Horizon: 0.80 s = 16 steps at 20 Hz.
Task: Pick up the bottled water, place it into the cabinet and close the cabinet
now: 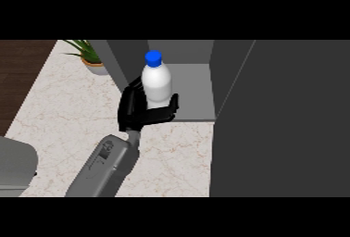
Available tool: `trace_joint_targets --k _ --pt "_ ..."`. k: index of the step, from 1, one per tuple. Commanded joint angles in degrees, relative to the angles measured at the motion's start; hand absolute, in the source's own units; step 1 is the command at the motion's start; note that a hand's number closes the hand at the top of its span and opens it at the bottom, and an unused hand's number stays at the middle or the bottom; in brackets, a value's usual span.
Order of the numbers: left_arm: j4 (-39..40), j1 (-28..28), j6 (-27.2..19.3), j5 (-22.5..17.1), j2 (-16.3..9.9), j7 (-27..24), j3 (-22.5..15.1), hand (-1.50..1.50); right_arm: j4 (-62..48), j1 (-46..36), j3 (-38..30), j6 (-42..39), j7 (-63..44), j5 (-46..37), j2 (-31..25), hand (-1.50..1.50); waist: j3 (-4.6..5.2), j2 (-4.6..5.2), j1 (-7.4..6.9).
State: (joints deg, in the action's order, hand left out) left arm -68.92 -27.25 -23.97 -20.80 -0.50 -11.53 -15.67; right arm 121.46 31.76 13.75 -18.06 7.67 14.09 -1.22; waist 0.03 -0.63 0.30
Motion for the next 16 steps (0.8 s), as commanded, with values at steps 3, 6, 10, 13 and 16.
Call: trace_joint_targets --k 3,6,10,13,16 --pt "9.5 -15.9 -4.1 2.8 0.5 4.0 1.2 1.50 -0.4 -0.5 -0.1 -0.2 -0.9 1.4 -0.3 -1.50 -0.05 1.05 2.00" --pt "12.4 -16.8 -6.9 4.9 0.5 2.4 1.7 1.50 -1.6 0.0 -0.5 -1.5 1.3 1.0 -0.9 -1.50 -0.06 1.26 2.96" --pt "12.9 -18.3 -8.4 5.5 -2.4 6.0 1.9 1.50 -3.3 -1.4 -0.2 -1.3 1.5 1.1 -0.1 -1.50 -0.07 1.38 3.11" --pt "18.4 -19.9 -10.6 7.5 -1.0 4.0 1.3 1.50 -2.6 -1.3 -1.0 -1.4 1.5 0.5 -1.1 -1.50 -0.04 1.51 3.70" --pt "28.7 -25.7 -8.4 7.7 -1.4 1.6 3.9 1.50 -3.2 -3.0 -3.2 -2.9 1.5 3.2 -2.3 -1.50 -0.03 1.96 3.87"
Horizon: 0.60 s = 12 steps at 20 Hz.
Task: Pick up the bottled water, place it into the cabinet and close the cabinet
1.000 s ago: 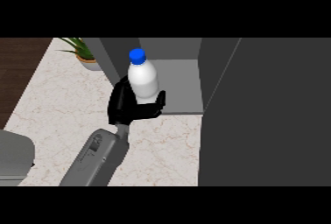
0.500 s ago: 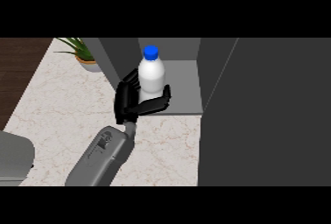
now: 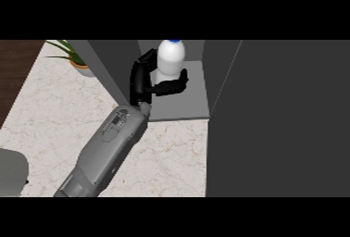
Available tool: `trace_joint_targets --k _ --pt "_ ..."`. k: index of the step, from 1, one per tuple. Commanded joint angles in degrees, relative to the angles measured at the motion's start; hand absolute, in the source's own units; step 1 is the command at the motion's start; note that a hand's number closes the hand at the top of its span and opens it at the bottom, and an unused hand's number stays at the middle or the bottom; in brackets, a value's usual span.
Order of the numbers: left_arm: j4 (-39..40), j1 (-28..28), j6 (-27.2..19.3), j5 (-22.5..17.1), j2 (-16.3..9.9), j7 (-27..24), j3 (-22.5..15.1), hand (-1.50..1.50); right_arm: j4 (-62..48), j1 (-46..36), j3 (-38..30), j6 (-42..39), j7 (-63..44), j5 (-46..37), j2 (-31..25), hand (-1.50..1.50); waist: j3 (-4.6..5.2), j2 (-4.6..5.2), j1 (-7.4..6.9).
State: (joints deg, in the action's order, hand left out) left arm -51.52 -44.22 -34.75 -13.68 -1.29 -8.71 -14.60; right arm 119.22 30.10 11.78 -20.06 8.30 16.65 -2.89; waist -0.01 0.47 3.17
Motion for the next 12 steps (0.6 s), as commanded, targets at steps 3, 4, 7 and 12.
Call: trace_joint_targets --k 3,4,7,12 --pt "19.1 -13.1 1.8 0.4 1.2 -5.6 4.4 1.50 1.8 -0.3 -0.1 0.2 -2.2 1.7 -0.6 -1.50 0.05 0.61 0.52" --pt "21.8 -14.6 1.9 1.0 0.4 -5.9 6.2 1.50 0.4 1.0 1.4 0.0 1.0 -1.1 0.5 -1.50 0.04 0.74 0.99" --pt "27.0 -14.8 2.4 1.6 -0.4 -11.1 8.0 1.50 0.9 -0.3 1.0 1.0 -0.8 -0.3 0.5 -1.50 0.05 0.64 0.18" --pt "35.1 -17.9 -2.6 5.3 0.1 -12.7 7.0 1.50 -3.5 -3.0 0.4 0.4 0.1 -0.6 0.7 -1.50 0.00 1.12 0.68"
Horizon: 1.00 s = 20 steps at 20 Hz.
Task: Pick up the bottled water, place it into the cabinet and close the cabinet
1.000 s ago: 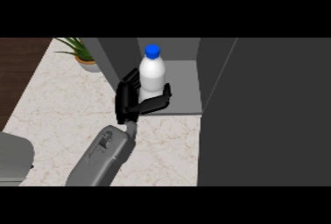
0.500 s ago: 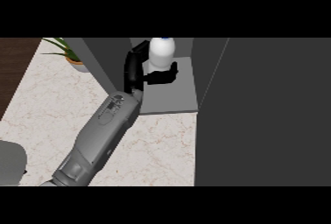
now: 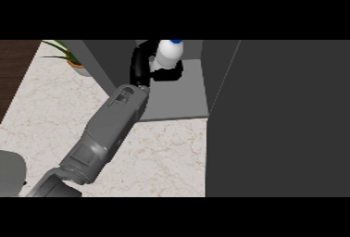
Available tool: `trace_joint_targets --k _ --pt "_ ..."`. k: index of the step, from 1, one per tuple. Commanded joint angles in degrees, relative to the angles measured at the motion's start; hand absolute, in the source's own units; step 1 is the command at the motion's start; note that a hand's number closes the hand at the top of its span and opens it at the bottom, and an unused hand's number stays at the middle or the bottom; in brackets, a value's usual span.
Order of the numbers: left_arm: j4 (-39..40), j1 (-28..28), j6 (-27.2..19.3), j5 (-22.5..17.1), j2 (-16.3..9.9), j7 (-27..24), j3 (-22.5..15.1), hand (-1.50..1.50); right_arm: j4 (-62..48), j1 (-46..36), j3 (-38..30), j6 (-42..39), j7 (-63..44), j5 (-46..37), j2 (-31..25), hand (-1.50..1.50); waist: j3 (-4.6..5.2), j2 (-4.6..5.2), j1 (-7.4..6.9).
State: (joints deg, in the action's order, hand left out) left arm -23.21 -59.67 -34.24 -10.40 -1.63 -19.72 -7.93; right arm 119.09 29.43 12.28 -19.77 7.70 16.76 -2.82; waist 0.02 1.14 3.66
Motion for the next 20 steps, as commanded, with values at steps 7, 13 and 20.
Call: trace_joint_targets --k 7,13,20 --pt "13.0 -3.4 -3.7 2.7 -3.1 -4.7 2.1 -1.50 -1.8 -1.2 0.4 -0.3 1.2 -1.3 0.1 -1.50 0.04 0.50 0.34" --pt "16.3 -4.3 -5.3 3.0 -2.7 -5.2 2.9 -1.50 1.0 3.3 -0.7 -2.5 1.8 1.7 -1.9 -1.50 0.02 0.39 0.99" --pt "17.6 -5.3 -4.3 2.1 -4.1 -5.7 4.5 -1.50 -1.9 -0.7 1.5 0.2 1.2 -0.9 1.1 -1.50 0.04 0.64 0.43"
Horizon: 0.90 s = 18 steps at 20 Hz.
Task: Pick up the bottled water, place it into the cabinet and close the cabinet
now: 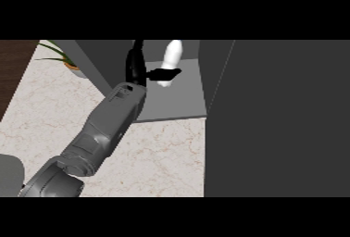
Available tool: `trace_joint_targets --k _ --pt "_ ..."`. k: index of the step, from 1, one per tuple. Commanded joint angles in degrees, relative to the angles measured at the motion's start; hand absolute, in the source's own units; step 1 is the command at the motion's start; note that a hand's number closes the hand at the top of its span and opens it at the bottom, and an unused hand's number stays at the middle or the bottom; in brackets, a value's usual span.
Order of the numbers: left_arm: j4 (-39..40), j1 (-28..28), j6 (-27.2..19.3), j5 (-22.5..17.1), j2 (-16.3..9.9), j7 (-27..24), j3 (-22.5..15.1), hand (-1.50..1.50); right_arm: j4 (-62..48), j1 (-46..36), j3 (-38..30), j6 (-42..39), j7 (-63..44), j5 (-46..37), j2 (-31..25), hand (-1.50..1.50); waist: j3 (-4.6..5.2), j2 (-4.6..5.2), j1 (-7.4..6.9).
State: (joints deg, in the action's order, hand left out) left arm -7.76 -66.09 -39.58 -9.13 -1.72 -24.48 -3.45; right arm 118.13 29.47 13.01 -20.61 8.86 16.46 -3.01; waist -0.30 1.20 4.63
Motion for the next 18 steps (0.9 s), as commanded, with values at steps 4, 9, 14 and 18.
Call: trace_joint_targets --k 4,9,14,18 --pt "-0.3 2.6 2.4 -0.8 -2.3 -6.9 2.0 -1.50 1.6 0.3 -0.5 -0.3 -0.3 0.5 -0.9 -1.50 0.40 0.53 -0.32" --pt "-4.4 6.4 13.4 -4.4 -2.7 -14.3 5.6 -1.50 -1.1 -1.8 -2.7 0.2 1.1 0.0 -0.7 -1.50 0.40 0.05 -1.99" --pt "-7.6 6.8 20.2 -6.3 -1.2 -15.4 7.2 -1.50 0.8 2.1 -1.8 -0.5 2.6 -1.1 -1.4 -1.50 0.34 -0.87 -3.27" --pt "-10.4 9.6 22.1 -6.3 -0.9 -17.6 6.3 -1.50 4.1 3.1 -0.4 1.3 -0.4 0.2 -0.5 -1.50 0.34 -1.14 -4.05"
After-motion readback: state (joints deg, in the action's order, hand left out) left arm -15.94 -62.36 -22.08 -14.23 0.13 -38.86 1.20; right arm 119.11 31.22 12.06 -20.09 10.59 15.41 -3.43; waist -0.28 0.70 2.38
